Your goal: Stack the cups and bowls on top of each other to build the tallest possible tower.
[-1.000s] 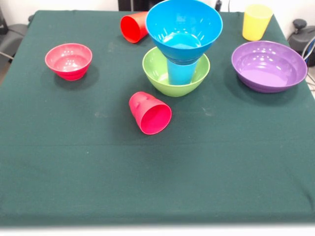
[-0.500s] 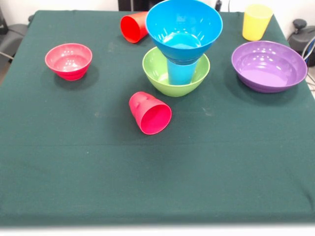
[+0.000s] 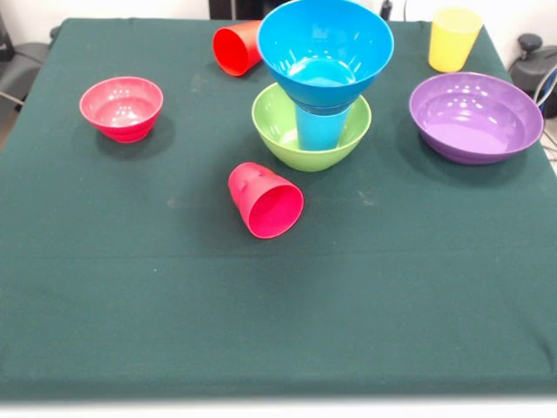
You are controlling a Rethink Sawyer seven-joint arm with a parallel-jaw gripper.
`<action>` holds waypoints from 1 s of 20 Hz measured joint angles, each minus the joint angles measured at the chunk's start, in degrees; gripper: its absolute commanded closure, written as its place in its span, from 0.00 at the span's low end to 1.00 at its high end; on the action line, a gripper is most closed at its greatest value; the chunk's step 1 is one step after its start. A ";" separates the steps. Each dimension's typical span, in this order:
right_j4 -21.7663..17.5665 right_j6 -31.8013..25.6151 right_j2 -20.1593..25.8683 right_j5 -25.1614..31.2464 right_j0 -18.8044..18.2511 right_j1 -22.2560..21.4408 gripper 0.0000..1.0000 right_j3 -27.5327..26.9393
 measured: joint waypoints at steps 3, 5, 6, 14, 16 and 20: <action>0.01 0.09 -0.30 0.00 0.00 0.40 1.00 0.00; 0.01 0.09 -0.45 0.00 0.00 0.59 1.00 0.00; 0.01 0.09 -0.50 0.00 0.00 0.65 1.00 0.00; 0.01 0.09 -1.15 -0.01 0.00 0.84 1.00 0.00; 0.01 0.09 -1.25 0.00 0.00 0.85 1.00 0.00; 0.01 0.09 -1.58 -0.01 0.02 0.89 1.00 -0.01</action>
